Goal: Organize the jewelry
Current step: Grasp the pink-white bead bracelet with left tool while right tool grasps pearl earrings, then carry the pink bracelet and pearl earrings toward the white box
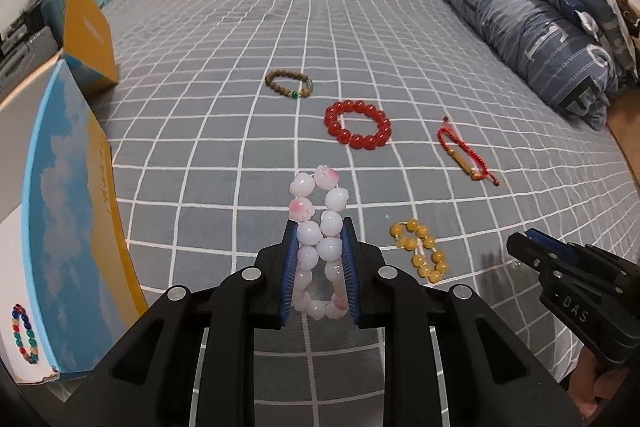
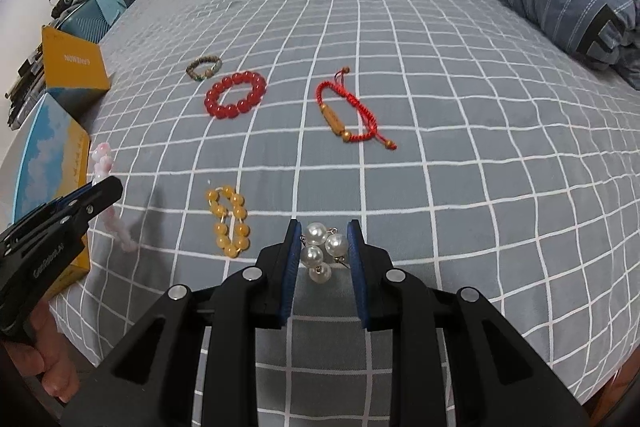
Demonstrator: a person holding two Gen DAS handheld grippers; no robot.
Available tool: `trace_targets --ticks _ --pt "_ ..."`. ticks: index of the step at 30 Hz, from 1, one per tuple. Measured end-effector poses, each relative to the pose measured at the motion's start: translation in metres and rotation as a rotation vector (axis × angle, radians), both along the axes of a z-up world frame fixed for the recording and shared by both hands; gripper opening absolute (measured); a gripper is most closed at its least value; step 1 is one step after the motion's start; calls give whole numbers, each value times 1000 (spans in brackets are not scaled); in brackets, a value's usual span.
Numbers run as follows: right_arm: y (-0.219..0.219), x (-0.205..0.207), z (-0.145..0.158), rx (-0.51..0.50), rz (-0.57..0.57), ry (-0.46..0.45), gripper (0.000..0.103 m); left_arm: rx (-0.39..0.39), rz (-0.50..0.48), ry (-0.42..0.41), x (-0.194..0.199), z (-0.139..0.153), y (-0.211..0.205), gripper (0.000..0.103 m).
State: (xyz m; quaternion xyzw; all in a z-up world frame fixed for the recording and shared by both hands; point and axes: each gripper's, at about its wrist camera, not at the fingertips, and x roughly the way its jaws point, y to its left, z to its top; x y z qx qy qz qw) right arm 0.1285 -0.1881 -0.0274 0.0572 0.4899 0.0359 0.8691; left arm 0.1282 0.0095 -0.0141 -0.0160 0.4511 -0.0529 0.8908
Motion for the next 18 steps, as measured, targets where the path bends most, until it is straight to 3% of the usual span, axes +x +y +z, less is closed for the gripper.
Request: trace_targets --ticks 18 --pt "13 -8 27 -34 5 -109 23 18 3 -75 -16 26 4 21"
